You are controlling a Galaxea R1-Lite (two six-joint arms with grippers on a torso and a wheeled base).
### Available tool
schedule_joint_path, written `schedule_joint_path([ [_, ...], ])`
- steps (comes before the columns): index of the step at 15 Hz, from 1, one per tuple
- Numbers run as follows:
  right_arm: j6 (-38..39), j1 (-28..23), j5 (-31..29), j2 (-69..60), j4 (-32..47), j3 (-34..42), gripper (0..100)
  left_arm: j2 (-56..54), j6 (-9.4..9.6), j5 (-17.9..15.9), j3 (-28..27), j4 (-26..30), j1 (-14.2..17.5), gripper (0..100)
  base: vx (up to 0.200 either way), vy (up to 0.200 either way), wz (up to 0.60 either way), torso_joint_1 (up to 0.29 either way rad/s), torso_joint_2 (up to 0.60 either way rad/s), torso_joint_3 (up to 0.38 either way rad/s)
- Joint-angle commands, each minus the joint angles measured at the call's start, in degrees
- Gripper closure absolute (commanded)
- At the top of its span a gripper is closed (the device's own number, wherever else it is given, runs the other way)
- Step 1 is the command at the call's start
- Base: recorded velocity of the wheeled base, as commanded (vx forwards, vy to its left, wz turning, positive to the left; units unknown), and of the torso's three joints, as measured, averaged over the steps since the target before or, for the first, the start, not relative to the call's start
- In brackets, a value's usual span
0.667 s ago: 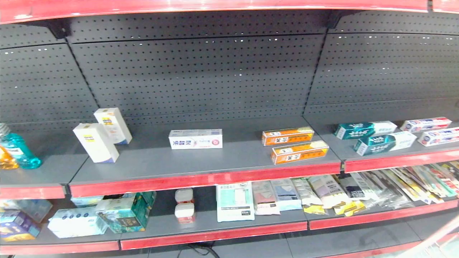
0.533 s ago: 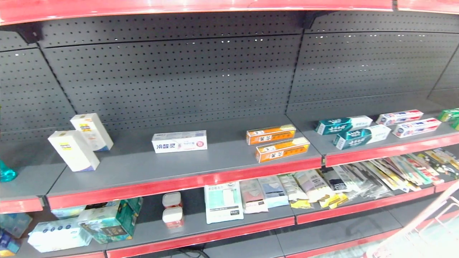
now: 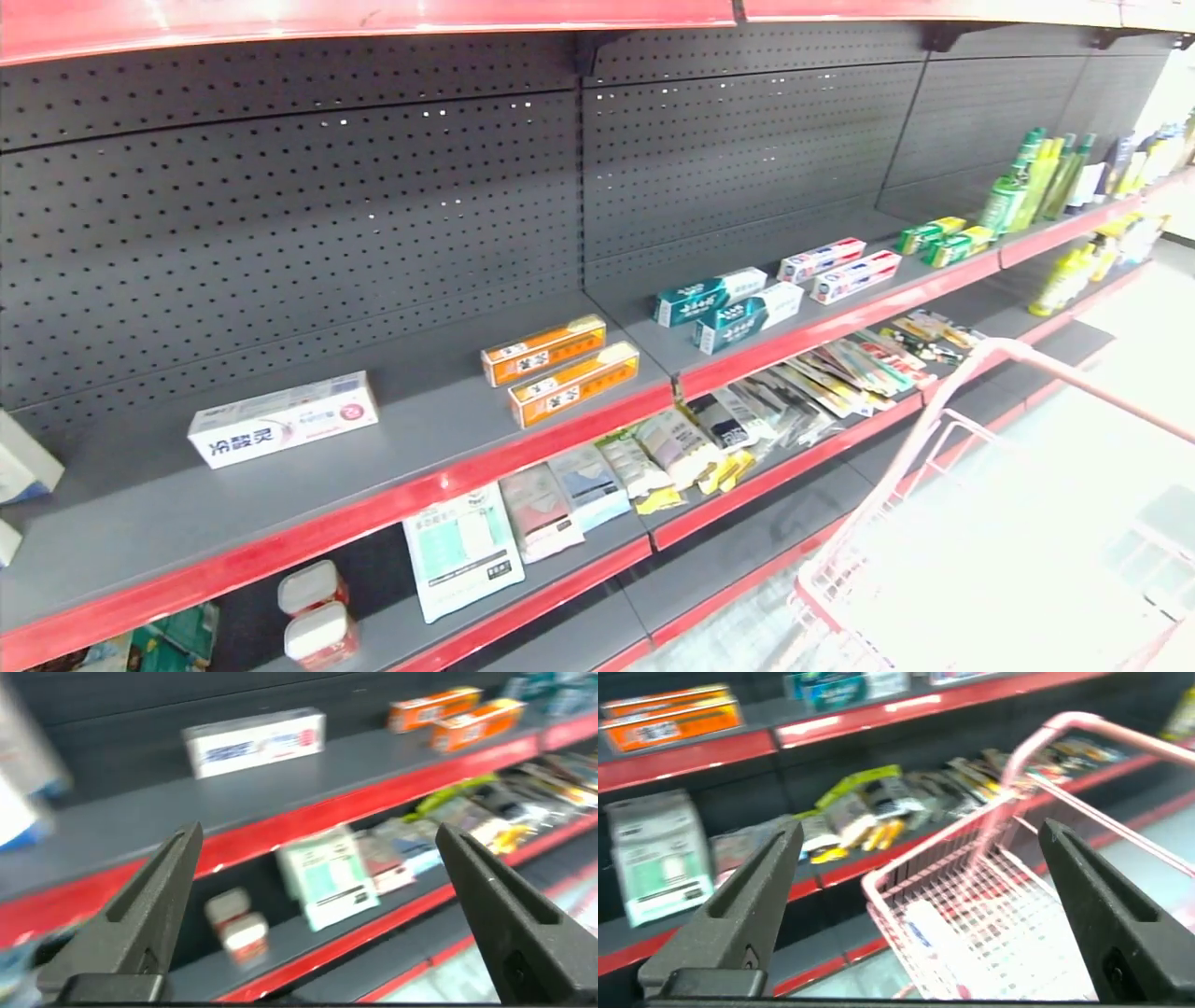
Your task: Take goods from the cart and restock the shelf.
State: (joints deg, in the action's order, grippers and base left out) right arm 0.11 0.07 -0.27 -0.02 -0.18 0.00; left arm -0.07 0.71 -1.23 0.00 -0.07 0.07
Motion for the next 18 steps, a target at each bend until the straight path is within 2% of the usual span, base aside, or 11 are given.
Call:
schedule_joint_path([
  [1, 0.0, 0.0, 0.0, 0.0, 0.0, 0.0, 0, 0.1, 0.00, 0.0, 0.0, 0.0, 0.0, 0, 0.000, 0.000, -0.60, 0.007, 0.00, -0.002],
  [9, 0.0, 0.0, 0.0, 0.0, 0.0, 0.0, 0, 0.1, 0.00, 0.0, 0.0, 0.0, 0.1, 0, 0.000, 0.000, -0.60, 0.002, 0.00, 0.001],
  [18, 0.1, 0.1, 0.7, 0.6, 0.0, 0.0, 0, 0.1, 0.00, 0.0, 0.0, 0.0, 0.0, 0, 0.000, 0.000, 0.00, 0.000, 0.00, 0.000],
])
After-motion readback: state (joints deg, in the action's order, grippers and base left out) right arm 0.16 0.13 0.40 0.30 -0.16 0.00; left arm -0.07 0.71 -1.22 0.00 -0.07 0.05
